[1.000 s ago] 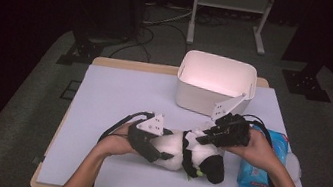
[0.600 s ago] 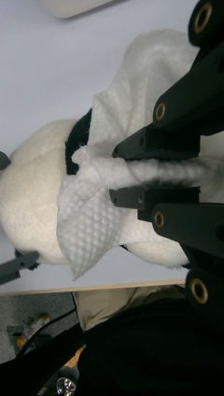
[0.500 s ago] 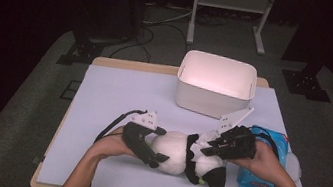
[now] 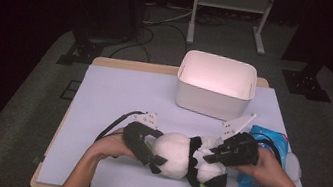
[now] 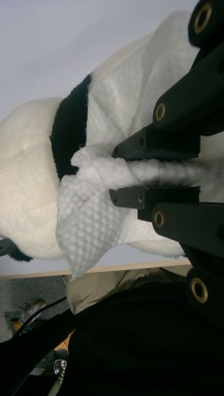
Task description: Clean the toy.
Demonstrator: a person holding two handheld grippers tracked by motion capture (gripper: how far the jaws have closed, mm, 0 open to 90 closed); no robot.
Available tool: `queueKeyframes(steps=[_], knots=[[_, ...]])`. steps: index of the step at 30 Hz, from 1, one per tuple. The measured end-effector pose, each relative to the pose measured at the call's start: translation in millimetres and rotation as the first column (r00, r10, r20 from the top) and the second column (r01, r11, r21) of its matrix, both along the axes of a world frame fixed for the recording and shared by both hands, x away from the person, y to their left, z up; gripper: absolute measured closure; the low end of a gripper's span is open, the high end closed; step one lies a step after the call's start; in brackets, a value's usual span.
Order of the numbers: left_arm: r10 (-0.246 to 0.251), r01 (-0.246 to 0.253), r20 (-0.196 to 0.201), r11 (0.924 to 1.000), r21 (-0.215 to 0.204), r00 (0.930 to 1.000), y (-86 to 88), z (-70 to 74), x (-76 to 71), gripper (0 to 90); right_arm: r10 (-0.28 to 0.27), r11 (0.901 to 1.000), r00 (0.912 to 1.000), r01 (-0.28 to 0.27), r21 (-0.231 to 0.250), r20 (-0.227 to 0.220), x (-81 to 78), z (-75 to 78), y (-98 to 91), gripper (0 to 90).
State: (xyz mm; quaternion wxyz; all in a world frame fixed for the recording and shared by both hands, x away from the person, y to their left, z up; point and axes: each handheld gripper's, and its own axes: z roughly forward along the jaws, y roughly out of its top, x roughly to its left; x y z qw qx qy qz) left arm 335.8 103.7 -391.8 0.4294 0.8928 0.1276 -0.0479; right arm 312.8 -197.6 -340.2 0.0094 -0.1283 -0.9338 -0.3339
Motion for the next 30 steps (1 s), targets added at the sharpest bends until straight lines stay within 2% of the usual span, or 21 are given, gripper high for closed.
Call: queueKeyframes(steps=[2,6,9,12,15,20,26,30], knots=[[-0.004,0.004,0.009,1.0,0.007,1.0,-1.0,-0.1,-0.7,10.8,-0.001,1.0,1.0,0.001,-0.006,0.002,-0.6,1.2,1.5,77.9],[-0.001,0.001,0.032,1.0,0.005,0.9995,0.5,1.4,-0.7,15.4,0.009,0.9999,0.9986,-0.008,-0.012,0.051,-1.7,7.9,9.8,77.9],[0.0,0.0,0.052,1.0,0.002,0.9986,3.2,2.9,-0.3,18.8,0.011,0.9999,0.9975,-0.01,-0.004,0.071,0.2,9.7,20.6,77.9],[0.001,-0.002,0.087,0.9999,0.01,0.9962,3.6,5.2,0.0,19.5,0.021,0.9997,0.9962,-0.021,-0.011,0.084,3.5,9.4,32.2,77.8],[0.008,-0.01,0.091,0.9999,0.014,0.9958,6.0,4.6,-1.0,19.6,0.032,0.9993,0.9963,-0.031,-0.02,0.079,5.6,8.2,39.4,77.8],[-0.006,0.005,0.098,0.9999,0.012,0.9952,7.2,2.9,-3.8,19.6,0.015,0.9999,0.9975,-0.015,-0.004,0.069,1.7,10.4,24.2,77.7],[-0.011,0.01,0.098,0.9998,0.017,0.9952,8.1,1.5,-6.7,19.6,-0.034,0.9983,0.9974,0.031,0.049,0.064,-9.4,10.3,-11.3,77.4],[-0.01,0.009,0.095,0.9998,0.016,0.9955,9.1,0.6,-6.2,19.4,-0.078,0.995,0.9948,0.074,0.067,0.065,-14.3,9.0,-32.5,77.2]])
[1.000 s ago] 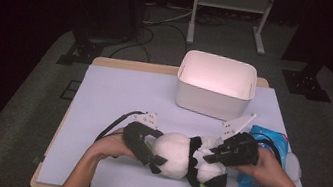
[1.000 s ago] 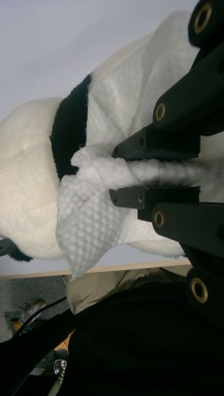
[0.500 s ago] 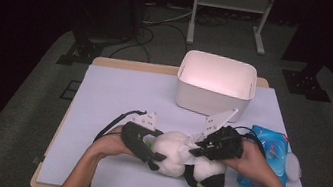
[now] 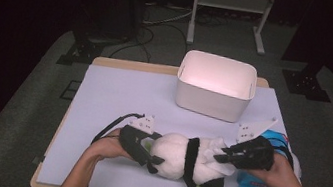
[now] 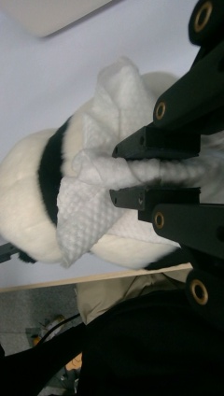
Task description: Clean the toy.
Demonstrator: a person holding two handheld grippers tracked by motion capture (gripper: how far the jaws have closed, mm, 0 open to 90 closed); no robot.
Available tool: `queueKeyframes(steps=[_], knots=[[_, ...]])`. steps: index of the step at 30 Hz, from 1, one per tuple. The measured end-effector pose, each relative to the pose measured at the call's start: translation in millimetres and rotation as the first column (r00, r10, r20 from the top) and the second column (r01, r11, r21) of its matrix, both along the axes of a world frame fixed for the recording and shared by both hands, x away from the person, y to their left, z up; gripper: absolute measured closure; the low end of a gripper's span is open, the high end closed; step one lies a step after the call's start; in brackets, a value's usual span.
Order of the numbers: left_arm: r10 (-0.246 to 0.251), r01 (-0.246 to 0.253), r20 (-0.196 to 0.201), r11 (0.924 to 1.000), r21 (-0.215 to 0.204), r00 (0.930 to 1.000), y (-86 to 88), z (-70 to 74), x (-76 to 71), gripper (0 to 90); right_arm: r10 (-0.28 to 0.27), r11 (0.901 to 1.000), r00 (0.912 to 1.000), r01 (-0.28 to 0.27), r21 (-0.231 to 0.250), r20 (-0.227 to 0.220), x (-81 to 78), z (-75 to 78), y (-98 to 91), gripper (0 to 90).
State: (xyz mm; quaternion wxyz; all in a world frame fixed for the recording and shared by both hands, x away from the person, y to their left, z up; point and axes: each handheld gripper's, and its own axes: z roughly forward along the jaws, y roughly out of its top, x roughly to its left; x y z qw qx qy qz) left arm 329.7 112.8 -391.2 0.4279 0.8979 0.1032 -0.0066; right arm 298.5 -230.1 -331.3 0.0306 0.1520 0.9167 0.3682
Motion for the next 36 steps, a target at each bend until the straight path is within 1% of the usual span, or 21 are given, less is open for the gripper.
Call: queueKeyframes(steps=[3,4,6,7,9,11,12,14,15,19,21,23,24,25,28,30,32,34,36], knots=[[-0.007,0.007,0.007,1.0,0.003,1.0,0.0,0.2,-1.1,19.4,-0.03,0.9995,0.9994,0.03,0.005,-0.017,-1.7,-5.2,-13.2,76.9],[-0.008,0.008,0.008,1.0,0.003,0.9999,-0.2,0.4,-1.5,19.4,-0.042,0.9991,0.9987,0.042,0.005,-0.029,-2.2,-7.6,-17.1,76.9],[-0.008,0.008,0.01,1.0,0.006,0.9999,-1.6,1.3,-2.5,19.5,-0.051,0.9986,0.998,0.052,0.014,-0.036,-2.5,-9.7,-21.0,76.8],[-0.012,0.012,0.014,0.9999,0.011,0.9998,-2.0,1.8,-2.7,19.6,-0.048,0.9987,0.9983,0.049,0.015,-0.034,-2.3,-10.5,-21.6,76.8],[-0.011,0.01,0.011,0.9998,0.017,0.9999,-2.9,2.2,-3.6,19.6,-0.05,0.9986,0.9983,0.05,0.014,-0.031,-2.3,-9.4,-20.2,76.7],[-0.008,0.007,0.009,0.9997,0.023,0.9999,-2.9,2.5,-3.6,19.5,-0.046,0.9989,0.9985,0.046,0.007,-0.029,-0.6,-6.9,-16.5,76.7],[-0.004,0.004,0.001,0.9996,0.028,1.0,-2.5,2.5,-3.5,19.5,-0.039,0.9992,0.999,0.039,0.0,-0.022,0.6,-5.3,-14.4,76.7],[-0.001,0.001,-0.004,0.9997,0.023,1.0,-1.9,2.1,-3.2,19.4,-0.03,0.9995,0.9995,0.03,-0.009,-0.008,3.3,-1.3,-9.1,76.6],[-0.001,0.002,-0.006,0.9997,0.023,1.0,-2.2,2.1,-3.3,19.4,-0.024,0.9997,0.9997,0.024,-0.005,-0.008,4.4,0.6,-5.9,76.6],[-0.003,0.003,-0.02,0.9996,0.029,0.9998,-3.3,3.5,-3.6,18.1,0.007,0.9999,1.0,-0.007,-0.013,0.001,9.4,5.3,11.1,76.1],[0.005,-0.004,-0.037,0.9996,0.027,0.9993,-3.3,3.5,-2.9,16.2,0.017,0.9998,0.9998,-0.017,-0.01,0.01,12.3,7.0,18.3,75.5],[0.007,-0.005,-0.058,0.9996,0.028,0.9983,-3.6,3.5,-2.4,13.3,0.024,0.9997,0.9997,-0.024,0.004,0.009,15.3,5.5,24.5,75.5],[0.014,-0.012,-0.066,0.9995,0.028,0.9977,-3.7,3.7,-1.4,11.5,0.027,0.9996,0.9996,-0.027,0.0,-0.004,16.3,3.2,27.4,75.9],[0.022,-0.02,-0.08,0.9995,0.026,0.9966,-3.6,3.9,-0.5,10.3,0.036,0.9993,0.9993,-0.036,-0.007,-0.01,17.0,0.2,29.6,76.4],[0.022,-0.021,-0.093,0.9997,0.013,0.9954,-5.7,6.0,1.8,7.5,0.062,0.9972,0.998,-0.063,-0.039,-0.013,14.8,-4.9,29.3,77.2],[0.02,-0.017,-0.095,0.9994,0.029,0.9953,-10.9,7.7,3.5,3.1,0.075,0.9949,0.9969,-0.077,-0.066,-0.025,10.9,-6.4,27.4,77.4],[0.01,-0.006,-0.097,0.9991,0.042,0.9953,-17.0,9.0,4.9,1.8,0.081,0.9929,0.9965,-0.082,-0.086,-0.024,7.1,-8.6,24.7,77.4],[0.002,0.005,-0.108,0.9977,0.067,0.9941,-23.6,9.1,6.3,0.0,0.071,0.9939,0.9971,-0.073,-0.082,-0.026,6.1,-9.9,21.9,77.5],[-0.01,0.021,-0.11,0.9952,0.096,0.9939,-28.9,8.8,7.5,0.0,0.076,0.9939,0.9966,-0.078,-0.077,-0.03,6.6,-12.0,20.5,77.6]])
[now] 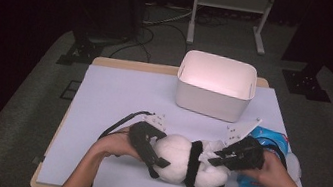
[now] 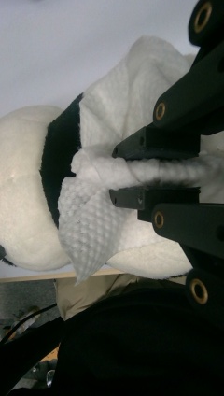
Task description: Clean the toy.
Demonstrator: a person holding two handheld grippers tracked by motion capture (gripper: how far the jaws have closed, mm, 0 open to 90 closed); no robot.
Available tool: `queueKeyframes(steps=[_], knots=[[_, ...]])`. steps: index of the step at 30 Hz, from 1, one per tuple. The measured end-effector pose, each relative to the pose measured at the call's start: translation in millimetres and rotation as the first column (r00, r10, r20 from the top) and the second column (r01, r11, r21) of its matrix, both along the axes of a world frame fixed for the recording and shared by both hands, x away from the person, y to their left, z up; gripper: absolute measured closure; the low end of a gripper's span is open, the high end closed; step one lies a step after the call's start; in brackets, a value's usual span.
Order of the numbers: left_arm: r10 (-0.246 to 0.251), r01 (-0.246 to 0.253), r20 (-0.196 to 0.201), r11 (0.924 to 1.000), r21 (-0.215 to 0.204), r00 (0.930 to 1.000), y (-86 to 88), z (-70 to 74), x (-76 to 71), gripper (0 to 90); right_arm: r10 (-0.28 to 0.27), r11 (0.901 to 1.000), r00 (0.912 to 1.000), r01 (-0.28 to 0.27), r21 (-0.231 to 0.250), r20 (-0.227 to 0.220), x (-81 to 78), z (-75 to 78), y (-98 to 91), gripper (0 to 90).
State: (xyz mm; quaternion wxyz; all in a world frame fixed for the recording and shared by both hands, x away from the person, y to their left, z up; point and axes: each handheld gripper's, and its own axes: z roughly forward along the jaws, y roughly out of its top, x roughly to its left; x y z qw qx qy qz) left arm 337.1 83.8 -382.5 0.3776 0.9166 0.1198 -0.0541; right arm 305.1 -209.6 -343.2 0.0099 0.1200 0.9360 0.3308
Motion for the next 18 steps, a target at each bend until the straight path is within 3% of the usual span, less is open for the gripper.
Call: queueKeyframes(steps=[3,6,7,10,16,18], knots=[[-0.019,0.019,0.01,0.9998,0.011,0.9998,-3.4,-1.4,1.2,0.0,-0.011,0.9998,0.9999,0.011,0.014,-0.013,0.4,-2.0,-1.1,77.6],[-0.035,0.035,0.05,0.9994,0.006,0.9982,-1.2,-0.6,-1.3,16.3,-0.014,0.9996,0.9997,0.015,0.023,-0.022,2.2,-2.3,-1.5,77.6],[-0.041,0.041,0.08,0.9991,-0.002,0.996,1.1,0.9,-3.1,22.0,-0.009,0.9997,0.9998,0.009,0.024,-0.016,3.5,-2.0,-2.1,77.6],[-0.025,0.028,0.133,0.9993,-0.023,0.9908,4.3,4.6,-7.2,30.9,-0.02,0.9991,0.9993,0.021,0.036,-0.03,5.5,0.8,-2.4,77.5],[0.018,-0.013,0.201,0.9995,-0.028,0.9794,8.7,8.0,-4.0,32.4,-0.045,0.9983,0.9989,0.044,0.038,0.015,11.7,7.2,-0.7,77.6],[0.031,-0.027,0.23,0.9995,-0.018,0.9726,10.2,9.8,-3.7,32.4,-0.046,0.9981,0.9986,0.045,0.041,0.025,15.1,8.7,1.4,77.6]])
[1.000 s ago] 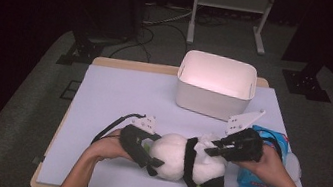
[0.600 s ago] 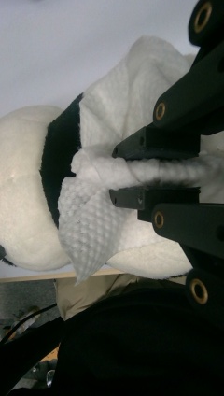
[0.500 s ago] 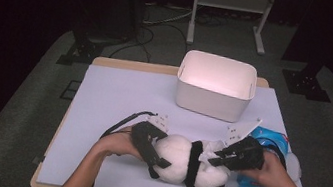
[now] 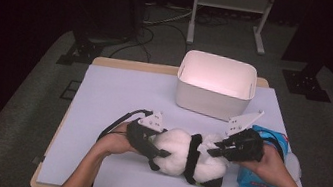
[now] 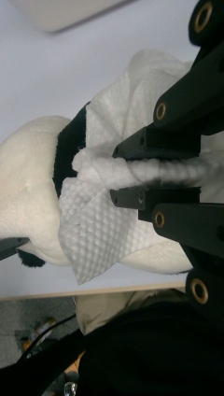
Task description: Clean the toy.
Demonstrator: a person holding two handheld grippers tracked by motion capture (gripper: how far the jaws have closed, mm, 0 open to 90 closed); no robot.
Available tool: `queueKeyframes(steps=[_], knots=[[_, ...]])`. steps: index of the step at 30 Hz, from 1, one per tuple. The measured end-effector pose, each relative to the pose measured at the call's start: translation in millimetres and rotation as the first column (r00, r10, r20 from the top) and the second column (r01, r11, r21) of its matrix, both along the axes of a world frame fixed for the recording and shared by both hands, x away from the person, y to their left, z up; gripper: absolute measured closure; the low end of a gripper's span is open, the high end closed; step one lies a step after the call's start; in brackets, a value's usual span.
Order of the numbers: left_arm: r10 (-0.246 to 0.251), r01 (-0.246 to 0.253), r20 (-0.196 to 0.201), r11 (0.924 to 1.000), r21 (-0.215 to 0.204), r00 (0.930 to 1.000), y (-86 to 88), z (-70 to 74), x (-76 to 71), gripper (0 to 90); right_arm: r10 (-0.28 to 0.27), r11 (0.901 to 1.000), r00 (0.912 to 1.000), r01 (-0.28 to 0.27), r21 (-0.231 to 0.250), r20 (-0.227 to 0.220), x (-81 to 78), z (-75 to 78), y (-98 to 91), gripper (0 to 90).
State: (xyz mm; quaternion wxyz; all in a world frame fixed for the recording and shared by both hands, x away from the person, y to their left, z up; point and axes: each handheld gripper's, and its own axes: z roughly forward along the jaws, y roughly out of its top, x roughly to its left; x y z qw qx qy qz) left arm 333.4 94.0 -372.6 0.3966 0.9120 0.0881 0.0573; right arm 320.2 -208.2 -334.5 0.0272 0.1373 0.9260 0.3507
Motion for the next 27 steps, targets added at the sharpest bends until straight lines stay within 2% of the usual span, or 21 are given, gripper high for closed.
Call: queueKeyframes(steps=[4,7,9,11,14,20,25,27], knots=[[0.003,-0.003,0.022,1.0,0.007,0.9998,-1.8,5.6,-3.2,32.3,-0.007,1.0,0.9997,0.007,0.007,0.022,5.6,4.1,10.7,77.6],[0.0,-0.001,0.038,0.9998,0.019,0.9993,-3.5,7.5,-5.3,32.0,0.01,0.9999,0.9994,-0.01,0.002,0.033,10.0,4.6,28.5,77.5],[0.003,-0.004,0.033,0.9996,0.026,0.9995,-0.7,5.1,-5.3,31.8,0.025,0.9996,0.9991,-0.024,-0.014,0.033,11.0,2.9,39.2,77.4],[0.006,-0.007,0.019,1.0,0.007,0.9998,3.2,0.3,-5.6,31.6,0.031,0.9993,0.9992,-0.03,-0.023,0.027,10.9,1.8,42.0,77.5],[0.01,-0.009,0.004,0.9998,-0.015,0.9999,6.8,-4.4,-6.1,30.8,0.023,0.9993,0.9995,-0.022,-0.031,0.023,10.0,2.1,34.0,77.4],[0.01,-0.011,-0.028,0.9992,-0.039,0.9996,6.7,-8.1,-8.6,28.8,-0.025,0.9992,0.9996,0.026,-0.029,0.014,3.6,1.5,3.6,77.3],[-0.003,-0.001,-0.069,0.9987,-0.05,0.9976,5.8,-10.3,-14.4,27.4,-0.033,0.9985,0.9994,0.033,-0.043,0.008,-0.1,-3.9,-4.0,77.4],[-0.006,0.002,-0.067,0.9985,-0.054,0.9977,6.3,-10.4,-15.2,26.9,-0.032,0.9988,0.9995,0.032,-0.036,0.001,0.2,-5.8,-5.7,77.4]])
